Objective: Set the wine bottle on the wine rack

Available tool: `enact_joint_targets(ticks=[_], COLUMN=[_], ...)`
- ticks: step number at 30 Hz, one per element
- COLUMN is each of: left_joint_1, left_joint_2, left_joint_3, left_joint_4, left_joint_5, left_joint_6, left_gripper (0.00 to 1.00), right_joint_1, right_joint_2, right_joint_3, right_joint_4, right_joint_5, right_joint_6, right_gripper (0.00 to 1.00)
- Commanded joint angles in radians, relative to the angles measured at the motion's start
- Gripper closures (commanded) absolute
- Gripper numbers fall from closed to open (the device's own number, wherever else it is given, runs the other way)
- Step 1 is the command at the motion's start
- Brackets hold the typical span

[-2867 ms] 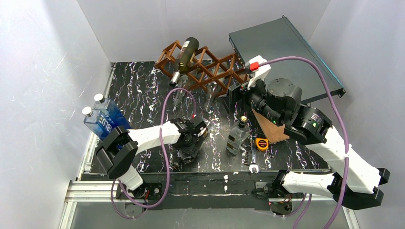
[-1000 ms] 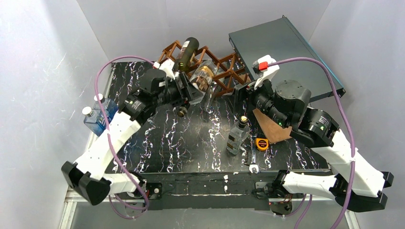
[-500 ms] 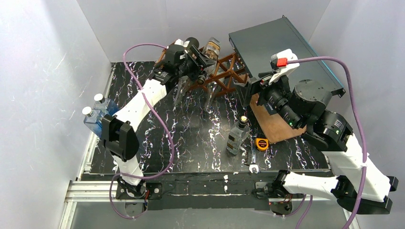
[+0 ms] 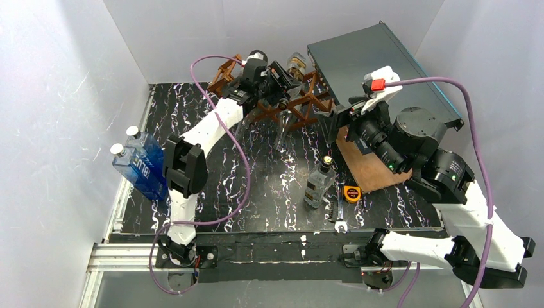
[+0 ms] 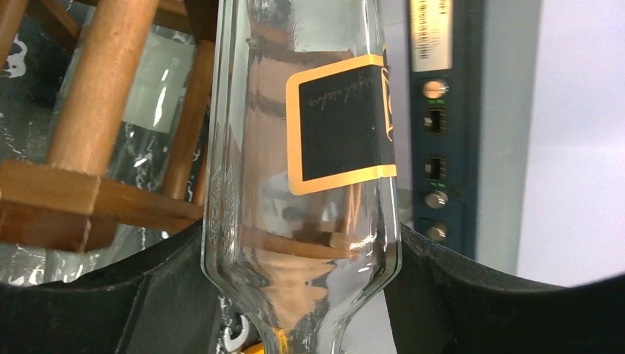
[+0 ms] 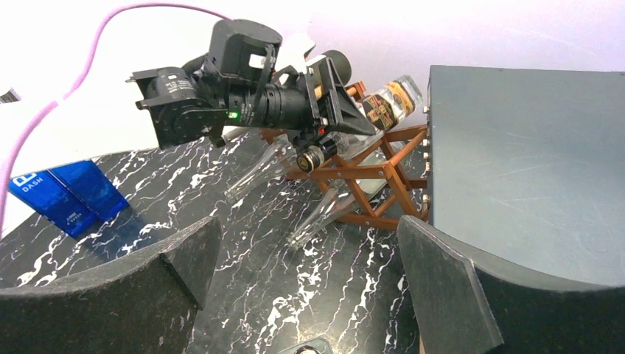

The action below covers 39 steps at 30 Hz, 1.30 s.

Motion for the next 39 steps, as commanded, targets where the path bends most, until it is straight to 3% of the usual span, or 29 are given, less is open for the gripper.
enact_joint_targets(ticks=[1, 12, 21, 31, 37, 39], left_joint_1=[-0.016, -0.033, -0.033, -0.032, -0.032, -0.032], left_joint_2=[-0.047, -0.013, -0.001, 0.008, 0.012, 0.008], left_joint_3=[0.114, 0.144, 0.136, 0.116, 0.113, 0.112], left_joint_4=[0.128, -0.013, -0.041, -0.085, -0.097, -0.104], left_joint_5=[-0.024, -0.044, 0.005, 0.029, 0.043, 0.043], left_joint_6=[0.060, 0.141, 0.144, 0.120, 0.114, 0.116], left_gripper=[1.00, 1.00, 0.54, 0.33, 0.07, 0.05], right_joint_1=[0.001, 0.002, 0.000, 0.001, 0.001, 0.000], right_joint_2=[-0.019, -0.030, -0.042, -0.054, -0.061, -0.063], right_joint_3=[0.017, -0.003, -0.013, -0.022, -0.025, -0.025], right_joint_4=[0.061, 0.069, 0.070, 0.075, 0.075, 0.074], right_joint_5=[0.028, 0.020, 0.013, 0.001, -0.004, -0.004], right_joint_6=[-0.025, -0.019, -0.009, 0.003, 0.009, 0.010], right_gripper=[0.02, 0.02, 0.02, 0.01, 0.02, 0.02])
